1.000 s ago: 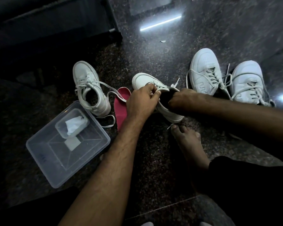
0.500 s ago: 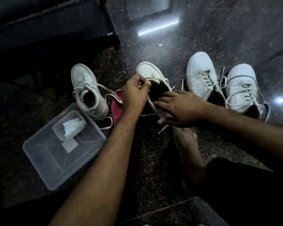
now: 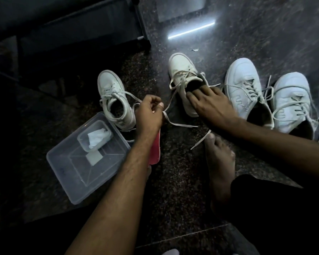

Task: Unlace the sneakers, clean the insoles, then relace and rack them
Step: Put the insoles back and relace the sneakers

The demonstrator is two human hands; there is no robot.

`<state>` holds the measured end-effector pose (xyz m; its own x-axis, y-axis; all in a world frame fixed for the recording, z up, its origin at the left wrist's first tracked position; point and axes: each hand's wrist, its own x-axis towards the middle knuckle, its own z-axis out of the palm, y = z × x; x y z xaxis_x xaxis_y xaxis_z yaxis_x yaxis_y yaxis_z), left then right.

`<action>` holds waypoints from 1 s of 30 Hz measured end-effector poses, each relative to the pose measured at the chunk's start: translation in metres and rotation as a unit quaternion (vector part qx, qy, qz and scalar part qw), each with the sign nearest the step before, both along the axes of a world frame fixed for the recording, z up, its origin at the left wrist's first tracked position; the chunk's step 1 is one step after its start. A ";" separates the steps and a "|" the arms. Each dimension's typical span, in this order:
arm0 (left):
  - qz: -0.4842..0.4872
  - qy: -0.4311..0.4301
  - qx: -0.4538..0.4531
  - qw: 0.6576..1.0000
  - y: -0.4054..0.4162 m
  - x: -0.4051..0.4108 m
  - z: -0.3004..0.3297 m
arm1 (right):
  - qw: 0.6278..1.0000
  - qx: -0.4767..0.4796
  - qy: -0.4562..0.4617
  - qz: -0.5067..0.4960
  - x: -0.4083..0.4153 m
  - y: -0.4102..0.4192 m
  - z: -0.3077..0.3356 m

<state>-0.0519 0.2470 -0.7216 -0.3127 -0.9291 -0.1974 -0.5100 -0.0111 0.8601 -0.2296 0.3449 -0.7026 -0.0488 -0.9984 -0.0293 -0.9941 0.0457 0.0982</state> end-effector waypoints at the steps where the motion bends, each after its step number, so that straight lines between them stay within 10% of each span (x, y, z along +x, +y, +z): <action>1: 0.003 -0.005 0.003 1.000 0.003 0.007 -0.004 | 1.000 -0.019 0.008 0.006 0.006 0.000 0.002; 6: 0.009 -0.011 0.014 1.000 0.009 0.036 -0.012 | 0.989 -0.035 -0.026 0.139 0.043 -0.012 -0.008; 12: 0.051 -0.062 -0.082 0.993 0.008 0.063 -0.004 | 0.943 0.239 -0.077 0.218 0.085 -0.030 -0.055; 17: 0.101 -0.157 -0.199 0.962 -0.003 0.068 0.012 | 0.927 0.235 -0.276 0.094 0.099 -0.028 -0.073; 24: 0.041 -0.297 -0.149 0.942 -0.033 0.080 0.008 | 0.812 0.155 -0.557 -0.081 0.113 -0.033 -0.045; 30: -0.007 -0.265 -0.151 0.952 -0.033 0.071 0.009 | 0.745 -0.010 -0.608 -0.273 0.076 -0.041 -0.026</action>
